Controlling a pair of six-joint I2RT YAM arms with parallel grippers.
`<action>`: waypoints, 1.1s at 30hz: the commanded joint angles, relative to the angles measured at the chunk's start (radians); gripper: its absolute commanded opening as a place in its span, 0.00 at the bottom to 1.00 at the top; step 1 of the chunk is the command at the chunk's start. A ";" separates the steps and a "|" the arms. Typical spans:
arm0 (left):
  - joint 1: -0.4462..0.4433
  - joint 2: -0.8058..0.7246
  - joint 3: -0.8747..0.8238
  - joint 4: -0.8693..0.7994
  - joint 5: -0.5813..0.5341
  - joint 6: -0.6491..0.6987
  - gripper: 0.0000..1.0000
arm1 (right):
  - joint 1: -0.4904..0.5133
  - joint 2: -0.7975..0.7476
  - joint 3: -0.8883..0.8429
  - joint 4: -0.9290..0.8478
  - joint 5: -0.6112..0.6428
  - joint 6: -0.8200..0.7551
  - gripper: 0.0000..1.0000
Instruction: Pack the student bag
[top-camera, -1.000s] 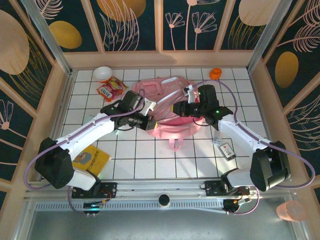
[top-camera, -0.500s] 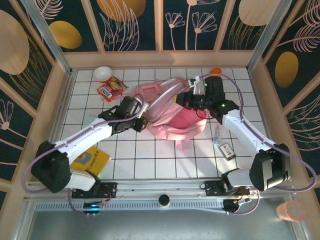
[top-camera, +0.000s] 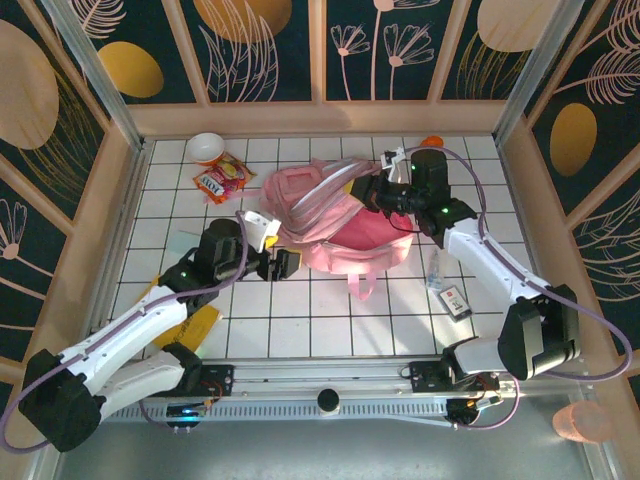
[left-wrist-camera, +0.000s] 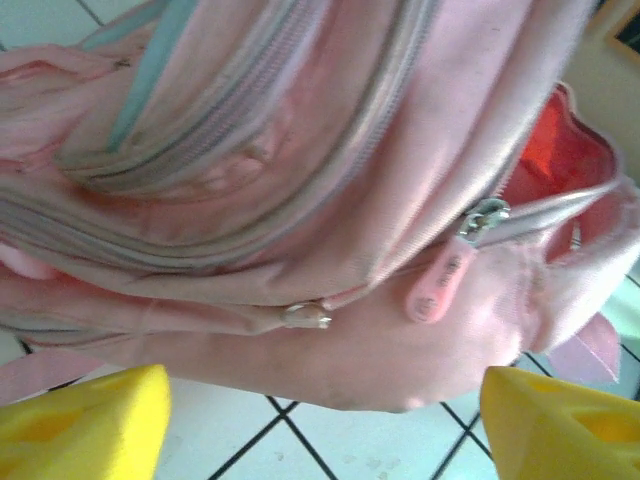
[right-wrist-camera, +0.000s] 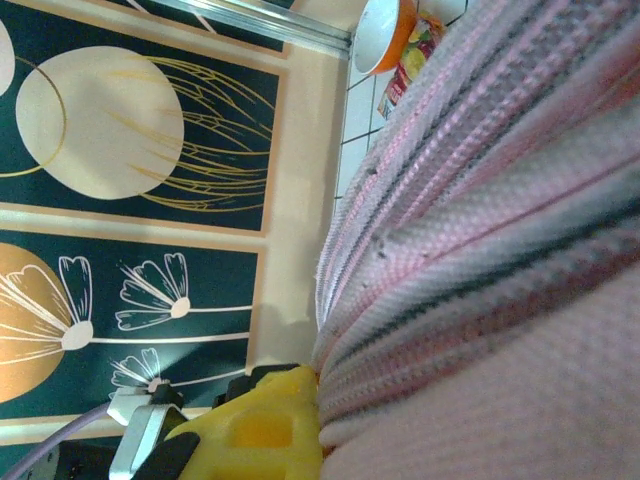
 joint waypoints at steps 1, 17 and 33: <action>0.001 -0.003 0.000 0.115 -0.109 0.210 0.84 | 0.008 0.002 0.072 0.040 -0.073 -0.017 0.00; 0.000 0.173 0.007 0.294 -0.153 0.559 0.90 | 0.011 0.018 0.071 0.057 -0.139 0.007 0.00; 0.000 0.258 0.161 0.307 0.014 0.535 0.00 | 0.106 -0.050 -0.088 0.225 0.121 0.195 0.55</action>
